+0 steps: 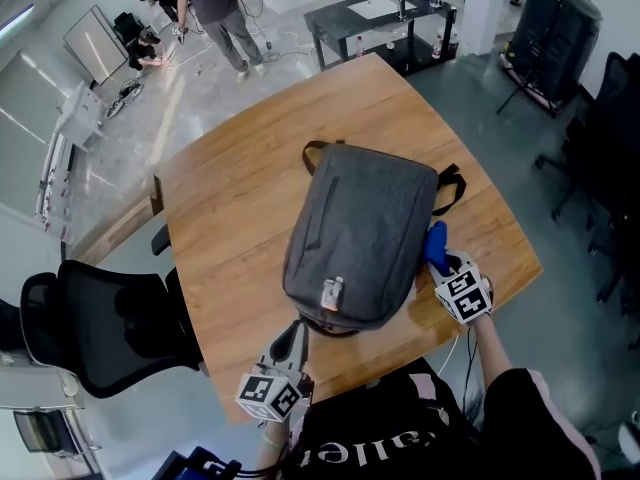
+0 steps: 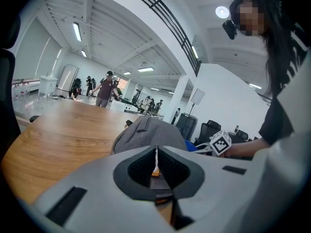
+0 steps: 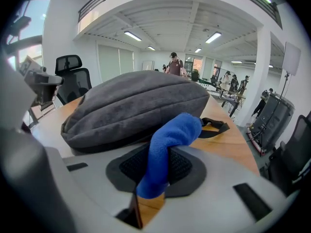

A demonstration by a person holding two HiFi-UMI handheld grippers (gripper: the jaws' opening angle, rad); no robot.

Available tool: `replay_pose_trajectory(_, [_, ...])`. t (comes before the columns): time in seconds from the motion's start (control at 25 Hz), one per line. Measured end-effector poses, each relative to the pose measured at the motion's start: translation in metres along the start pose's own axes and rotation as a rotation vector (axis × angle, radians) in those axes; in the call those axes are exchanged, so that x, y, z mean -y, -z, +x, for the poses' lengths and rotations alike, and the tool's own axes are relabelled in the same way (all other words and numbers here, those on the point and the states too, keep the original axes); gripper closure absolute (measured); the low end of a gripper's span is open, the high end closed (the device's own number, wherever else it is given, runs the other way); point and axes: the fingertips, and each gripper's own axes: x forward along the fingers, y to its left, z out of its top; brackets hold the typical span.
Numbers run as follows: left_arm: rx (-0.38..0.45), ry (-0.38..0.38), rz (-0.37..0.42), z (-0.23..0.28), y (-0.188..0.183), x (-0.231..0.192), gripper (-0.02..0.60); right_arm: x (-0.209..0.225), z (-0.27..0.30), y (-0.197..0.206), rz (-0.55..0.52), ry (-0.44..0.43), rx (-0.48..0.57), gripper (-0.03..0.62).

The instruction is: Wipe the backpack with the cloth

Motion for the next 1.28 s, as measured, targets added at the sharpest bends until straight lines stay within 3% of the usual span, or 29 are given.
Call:
replay_pose_trajectory(0.56, [-0.041, 0.109, 0.031, -0.059, 0.02, -0.026, 0.58, -0.133, -0.042, 0.04, 0.119, 0.014, -0.05, 0.508])
replay_pose_trajectory(1.04, [-0.075, 0.235, 0.076, -0.085, 0.028, -0.036, 0.58, -0.233, -0.054, 0.045, 0.091, -0.012, -0.058, 0.508])
replay_pose_trajectory(1.28, [-0.093, 0.251, 0.08, -0.092, 0.017, -0.032, 0.58, -0.243, -0.058, 0.044, 0.115, 0.019, -0.046, 0.508])
